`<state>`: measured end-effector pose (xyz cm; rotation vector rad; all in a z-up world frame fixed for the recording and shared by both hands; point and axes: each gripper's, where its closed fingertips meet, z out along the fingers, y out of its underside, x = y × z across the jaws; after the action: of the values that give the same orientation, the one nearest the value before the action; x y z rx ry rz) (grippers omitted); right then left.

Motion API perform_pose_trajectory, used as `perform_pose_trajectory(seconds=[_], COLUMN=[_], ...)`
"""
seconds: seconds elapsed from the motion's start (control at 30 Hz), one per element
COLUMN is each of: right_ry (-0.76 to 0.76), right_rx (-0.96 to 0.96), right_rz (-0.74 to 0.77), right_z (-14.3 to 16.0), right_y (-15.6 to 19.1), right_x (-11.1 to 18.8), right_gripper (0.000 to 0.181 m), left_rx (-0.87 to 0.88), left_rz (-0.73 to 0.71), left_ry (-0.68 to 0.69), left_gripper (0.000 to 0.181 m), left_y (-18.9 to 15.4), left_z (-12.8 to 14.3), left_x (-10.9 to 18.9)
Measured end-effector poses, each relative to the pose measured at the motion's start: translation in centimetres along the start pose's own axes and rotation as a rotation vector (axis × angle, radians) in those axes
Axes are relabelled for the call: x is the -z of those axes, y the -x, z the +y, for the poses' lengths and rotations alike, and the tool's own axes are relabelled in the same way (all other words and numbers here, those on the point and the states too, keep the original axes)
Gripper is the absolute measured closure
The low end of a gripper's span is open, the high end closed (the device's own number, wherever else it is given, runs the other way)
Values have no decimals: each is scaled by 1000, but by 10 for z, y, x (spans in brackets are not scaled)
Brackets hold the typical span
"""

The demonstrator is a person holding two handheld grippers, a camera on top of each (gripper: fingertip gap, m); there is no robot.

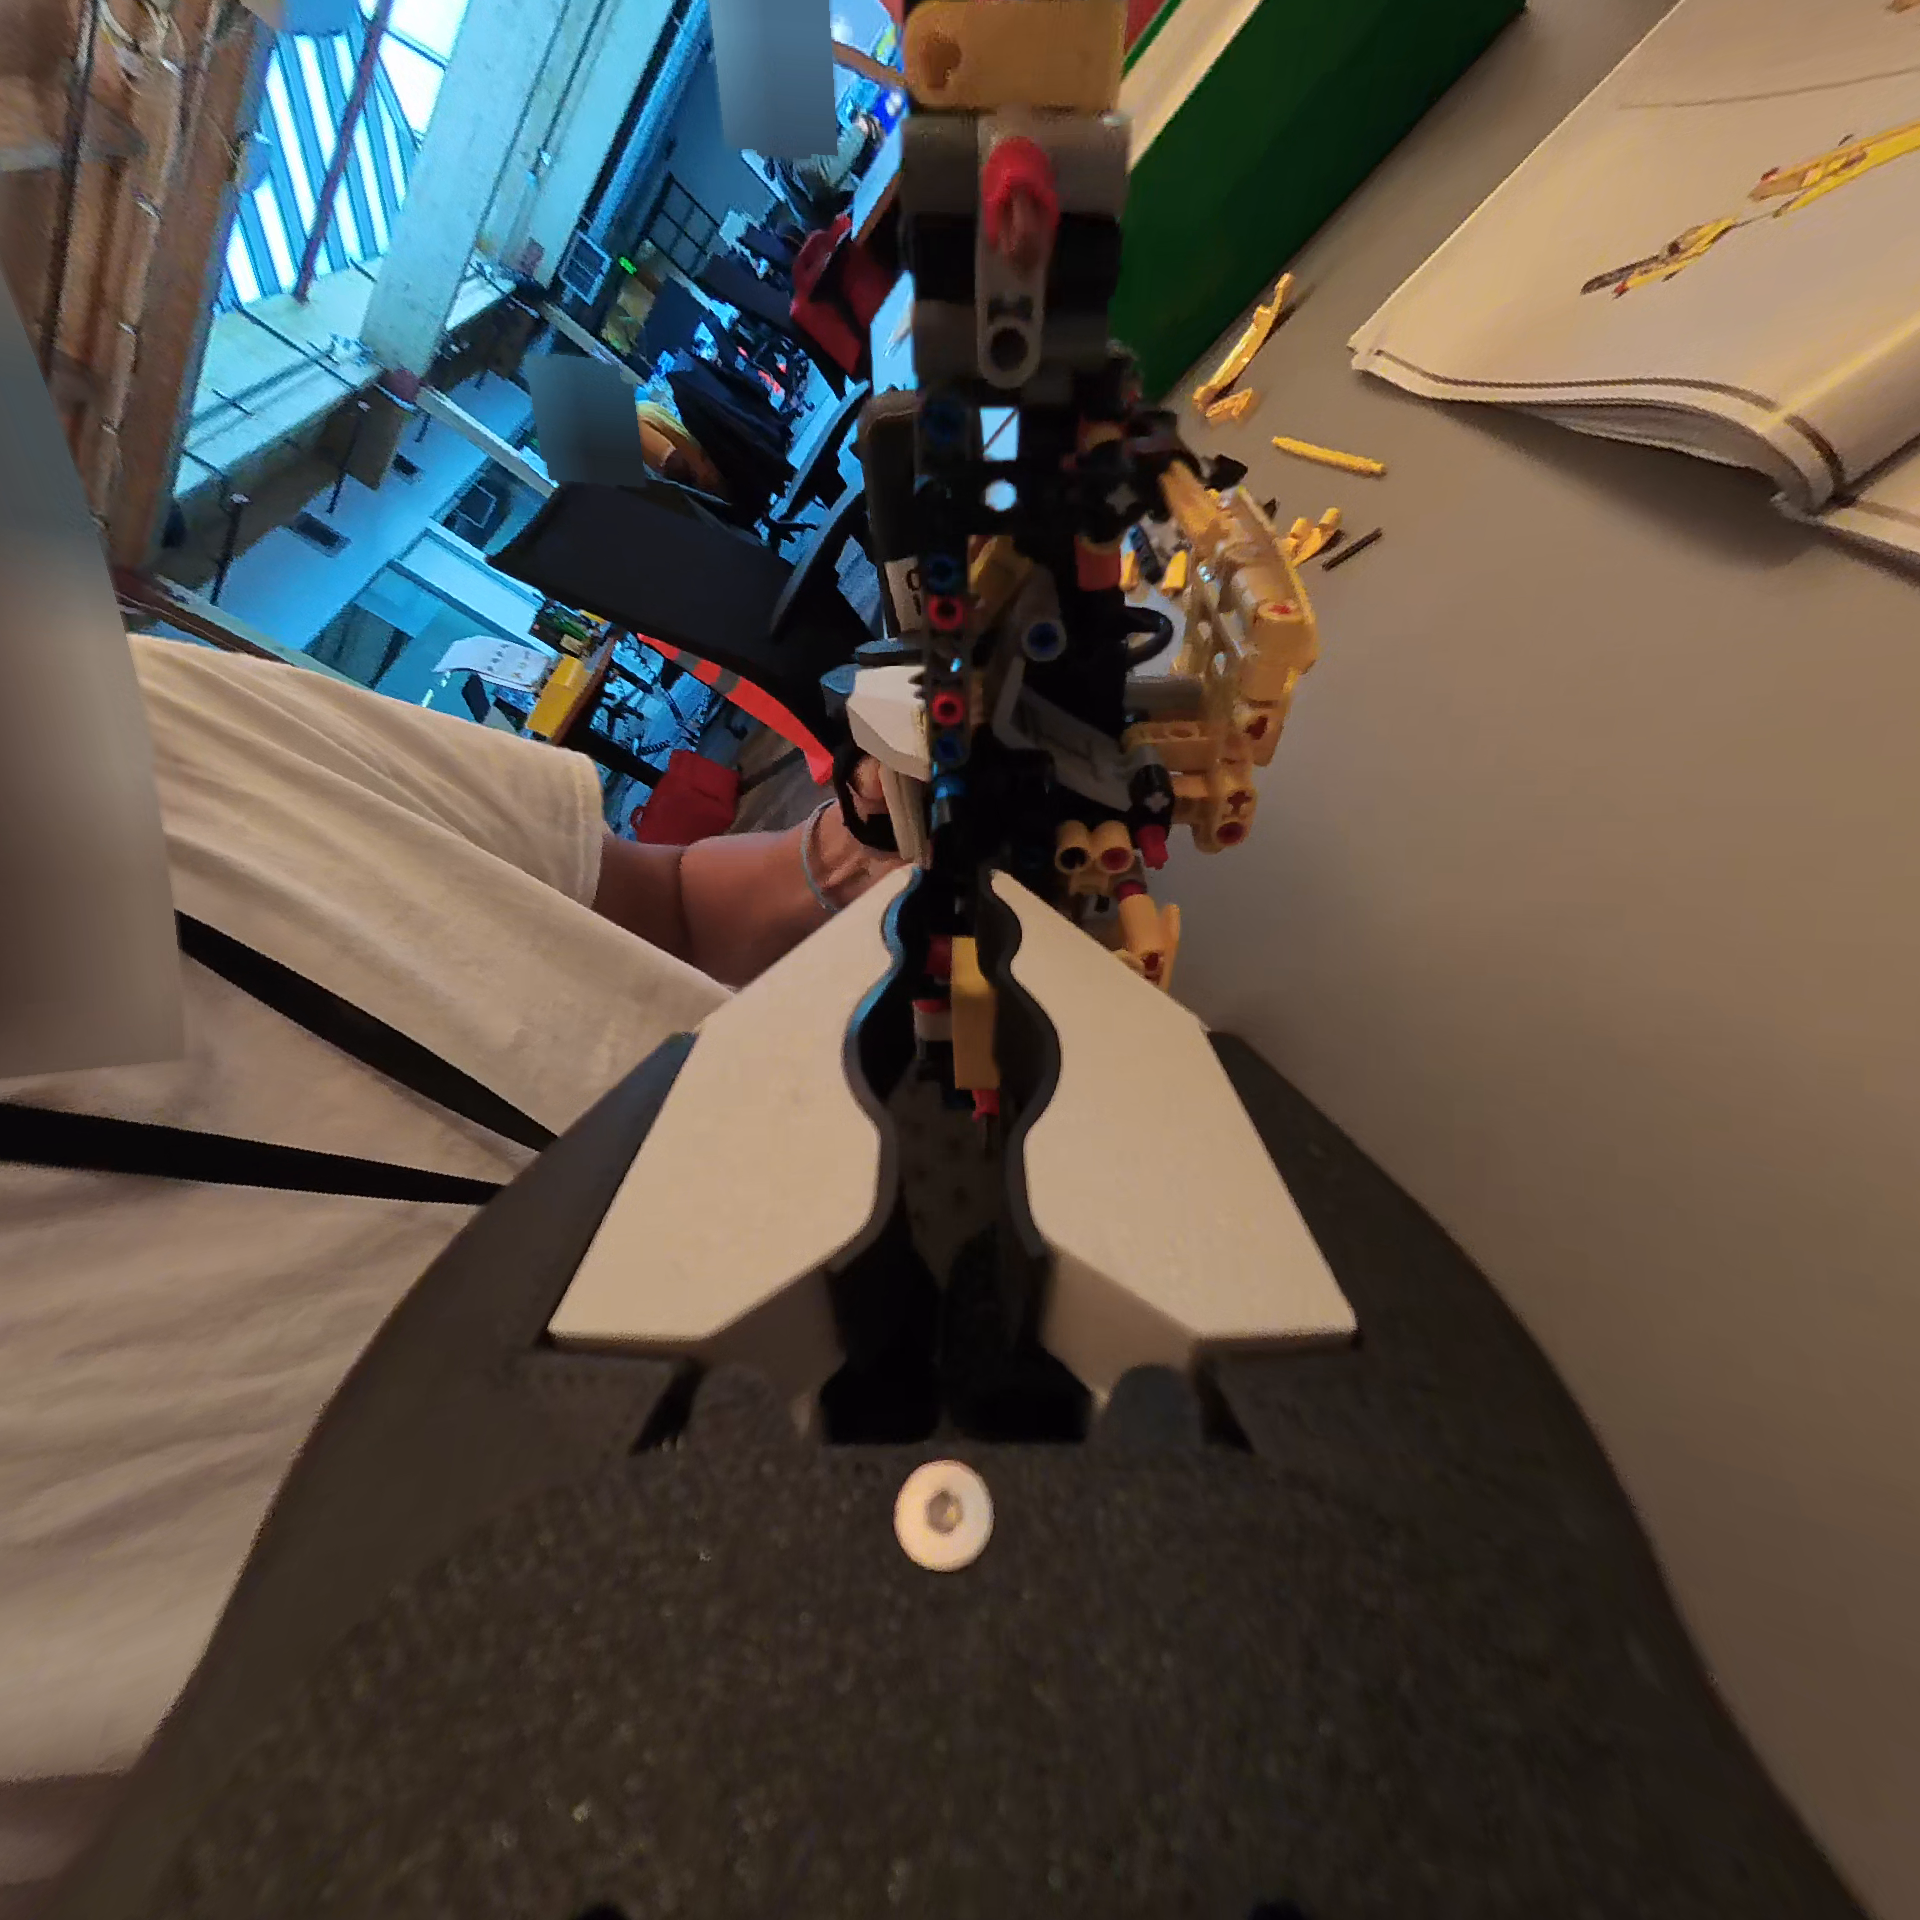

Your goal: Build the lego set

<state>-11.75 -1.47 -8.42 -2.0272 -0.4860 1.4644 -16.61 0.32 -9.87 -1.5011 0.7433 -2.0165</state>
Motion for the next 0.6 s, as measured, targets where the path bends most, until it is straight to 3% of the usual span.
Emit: perform_pose_trajectory(seconds=[0.33, 0.6], right_ry=[96, 186], right_rx=[88, 141], right_rz=[44, 145], right_z=[-25, -48], right_y=[5, -3], right_x=[-3, -17], right_gripper=[174, 174], left_rx=[32, 57], left_rz=[12, -27], left_ry=[45, -75], left_gripper=[156, 156], left_y=[0, 9], left_z=[6, -10], left_x=[-4, 2])
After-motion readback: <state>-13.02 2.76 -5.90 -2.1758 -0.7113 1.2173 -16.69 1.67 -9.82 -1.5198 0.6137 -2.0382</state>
